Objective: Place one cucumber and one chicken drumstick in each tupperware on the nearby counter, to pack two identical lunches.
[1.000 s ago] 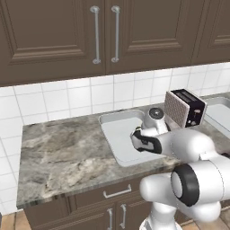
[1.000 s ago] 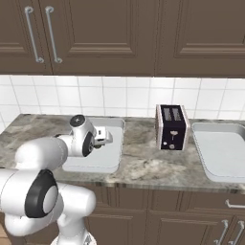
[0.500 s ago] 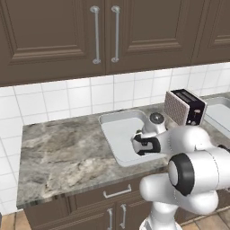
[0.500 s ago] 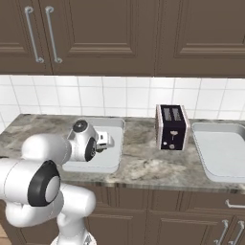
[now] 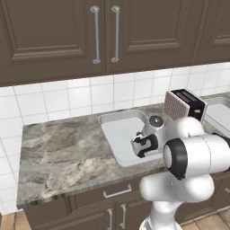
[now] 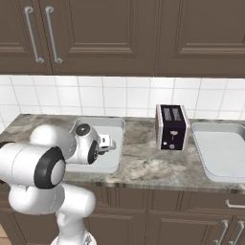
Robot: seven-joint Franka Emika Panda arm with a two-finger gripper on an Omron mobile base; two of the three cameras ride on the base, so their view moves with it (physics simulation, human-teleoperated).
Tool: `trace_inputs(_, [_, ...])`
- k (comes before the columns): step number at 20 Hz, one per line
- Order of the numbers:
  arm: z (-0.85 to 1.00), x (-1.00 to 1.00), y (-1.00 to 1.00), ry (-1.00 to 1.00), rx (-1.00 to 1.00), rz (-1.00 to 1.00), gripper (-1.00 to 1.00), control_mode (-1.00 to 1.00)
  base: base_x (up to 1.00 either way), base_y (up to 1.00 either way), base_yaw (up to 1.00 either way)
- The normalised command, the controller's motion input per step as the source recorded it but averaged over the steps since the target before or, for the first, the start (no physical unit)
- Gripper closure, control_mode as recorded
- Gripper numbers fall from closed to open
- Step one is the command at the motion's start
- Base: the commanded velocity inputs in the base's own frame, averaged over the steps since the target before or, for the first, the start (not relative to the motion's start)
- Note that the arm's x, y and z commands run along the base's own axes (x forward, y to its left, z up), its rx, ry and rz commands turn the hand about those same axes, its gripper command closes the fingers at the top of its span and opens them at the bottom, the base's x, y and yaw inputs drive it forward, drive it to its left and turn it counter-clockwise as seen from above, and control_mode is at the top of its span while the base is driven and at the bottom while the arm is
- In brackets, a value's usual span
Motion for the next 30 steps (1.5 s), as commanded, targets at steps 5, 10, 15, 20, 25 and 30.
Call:
trace_inputs(5, [-0.11,0.18,0.00,0.00,0.00,0.00,1.00,-1.00,0.00,0.00,0.00])
trace_inputs(10, [-0.13,0.16,0.00,0.00,0.00,0.00,1.00,-1.00,0.00,0.00,0.00])
trace_inputs(15, [-0.33,0.10,0.00,0.00,0.00,0.00,1.00,-1.00,0.00,0.00,0.00])
trace_inputs(20, [-0.36,0.08,0.00,0.00,0.00,0.00,-1.00,-1.00,0.00,0.00,0.00])
trace_inputs(25, [-0.04,-0.04,0.00,-0.05,0.00,0.00,-1.00,-1.00,0.00,0.00,0.00])
trace_inputs(30, [0.23,-0.19,0.00,-0.18,0.00,0.00,-1.00,-1.00,0.00,0.00,0.00])
